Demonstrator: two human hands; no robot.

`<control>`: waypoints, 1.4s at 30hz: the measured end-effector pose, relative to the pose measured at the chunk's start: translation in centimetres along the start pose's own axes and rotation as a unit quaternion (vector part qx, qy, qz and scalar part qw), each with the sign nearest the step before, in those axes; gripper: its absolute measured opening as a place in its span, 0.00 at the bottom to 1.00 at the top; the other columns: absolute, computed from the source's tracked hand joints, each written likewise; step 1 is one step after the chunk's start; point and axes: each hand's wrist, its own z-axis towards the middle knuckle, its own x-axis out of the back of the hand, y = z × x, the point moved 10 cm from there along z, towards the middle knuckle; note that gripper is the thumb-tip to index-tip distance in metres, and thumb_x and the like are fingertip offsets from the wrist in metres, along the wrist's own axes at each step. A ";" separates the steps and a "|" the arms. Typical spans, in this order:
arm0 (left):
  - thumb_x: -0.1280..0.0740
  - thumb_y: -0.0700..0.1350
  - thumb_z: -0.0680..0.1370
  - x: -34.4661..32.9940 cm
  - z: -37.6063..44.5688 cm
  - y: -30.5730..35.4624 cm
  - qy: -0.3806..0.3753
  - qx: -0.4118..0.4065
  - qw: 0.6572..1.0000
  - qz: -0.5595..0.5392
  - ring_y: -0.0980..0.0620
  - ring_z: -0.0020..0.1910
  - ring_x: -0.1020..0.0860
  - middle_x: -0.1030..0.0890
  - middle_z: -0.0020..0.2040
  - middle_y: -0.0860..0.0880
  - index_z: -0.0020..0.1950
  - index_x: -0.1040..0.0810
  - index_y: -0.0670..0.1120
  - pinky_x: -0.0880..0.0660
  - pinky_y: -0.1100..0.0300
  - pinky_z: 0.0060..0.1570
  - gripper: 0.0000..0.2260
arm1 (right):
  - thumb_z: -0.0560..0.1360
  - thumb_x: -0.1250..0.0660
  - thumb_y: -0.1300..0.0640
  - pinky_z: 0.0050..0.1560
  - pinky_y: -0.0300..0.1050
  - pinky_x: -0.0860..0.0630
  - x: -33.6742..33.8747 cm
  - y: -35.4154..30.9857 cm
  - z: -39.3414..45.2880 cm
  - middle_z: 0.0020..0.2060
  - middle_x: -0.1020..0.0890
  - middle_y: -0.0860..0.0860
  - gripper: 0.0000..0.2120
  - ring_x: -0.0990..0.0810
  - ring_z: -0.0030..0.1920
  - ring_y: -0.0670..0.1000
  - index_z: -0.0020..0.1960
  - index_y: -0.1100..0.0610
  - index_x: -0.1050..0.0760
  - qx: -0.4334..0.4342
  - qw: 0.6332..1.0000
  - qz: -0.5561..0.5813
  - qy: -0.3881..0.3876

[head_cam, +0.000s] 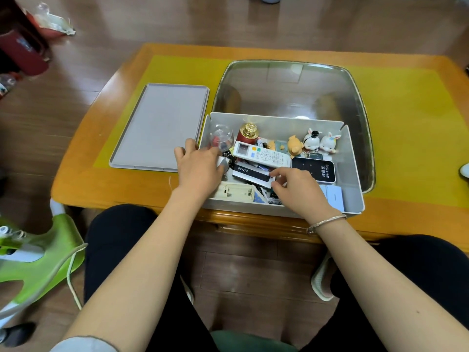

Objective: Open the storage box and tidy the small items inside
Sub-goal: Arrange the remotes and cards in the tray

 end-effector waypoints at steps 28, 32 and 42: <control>0.41 0.50 0.82 -0.5 -3.2 7.6 -0.061 -0.006 0.834 -0.549 0.57 0.48 0.22 0.22 0.49 0.53 0.63 0.30 0.50 0.21 0.56 0.41 0.11 | 0.79 0.40 0.51 0.42 0.44 0.24 3.8 -0.3 -2.4 0.40 0.24 0.49 0.19 0.25 0.38 0.50 0.69 0.51 0.31 0.114 0.934 0.335 0.049; 0.39 0.51 0.81 -0.3 -3.5 8.5 -0.064 -0.039 0.855 -0.514 0.58 0.45 0.24 0.24 0.50 0.61 0.62 0.33 0.55 0.21 0.53 0.45 0.11 | 0.78 0.37 0.54 0.38 0.37 0.25 3.8 -0.2 -2.1 0.41 0.23 0.50 0.15 0.26 0.38 0.46 0.64 0.51 0.28 0.113 0.932 0.343 0.038; 0.28 0.55 0.72 0.1 -3.3 9.0 -0.066 -0.047 0.861 -0.503 0.67 0.47 0.25 0.25 0.48 0.65 0.66 0.28 0.53 0.25 0.71 0.45 0.24 | 0.75 0.34 0.66 0.42 0.36 0.21 3.4 0.5 -1.9 0.48 0.22 0.49 0.14 0.20 0.45 0.42 0.57 0.53 0.31 0.102 0.908 0.403 0.045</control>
